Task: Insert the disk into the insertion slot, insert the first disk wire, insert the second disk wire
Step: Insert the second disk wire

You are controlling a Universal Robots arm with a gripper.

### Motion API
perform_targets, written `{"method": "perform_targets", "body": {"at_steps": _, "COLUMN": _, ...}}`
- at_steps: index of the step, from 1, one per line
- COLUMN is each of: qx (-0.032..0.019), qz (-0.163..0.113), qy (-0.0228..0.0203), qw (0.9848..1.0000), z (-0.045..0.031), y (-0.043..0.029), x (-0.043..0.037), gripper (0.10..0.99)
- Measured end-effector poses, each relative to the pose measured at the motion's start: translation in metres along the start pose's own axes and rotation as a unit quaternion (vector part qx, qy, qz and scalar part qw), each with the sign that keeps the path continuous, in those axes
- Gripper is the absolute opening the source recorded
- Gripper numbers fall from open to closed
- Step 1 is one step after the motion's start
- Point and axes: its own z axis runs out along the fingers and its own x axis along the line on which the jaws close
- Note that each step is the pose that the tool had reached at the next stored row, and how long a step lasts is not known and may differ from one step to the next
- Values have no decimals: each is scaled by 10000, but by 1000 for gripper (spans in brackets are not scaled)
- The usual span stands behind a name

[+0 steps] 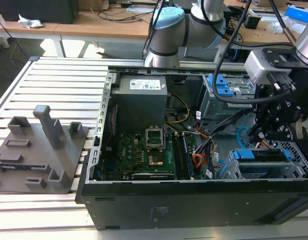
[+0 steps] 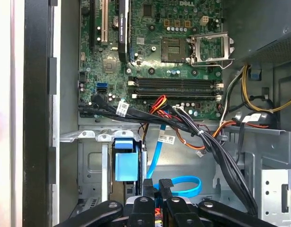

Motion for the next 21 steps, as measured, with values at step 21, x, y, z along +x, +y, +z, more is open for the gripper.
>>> {"method": "perform_targets", "body": {"at_steps": 21, "qx": -1, "qz": 0, "qy": -2, "qw": 10000, "z": 99, "y": -95, "x": 130, "gripper": 165}}
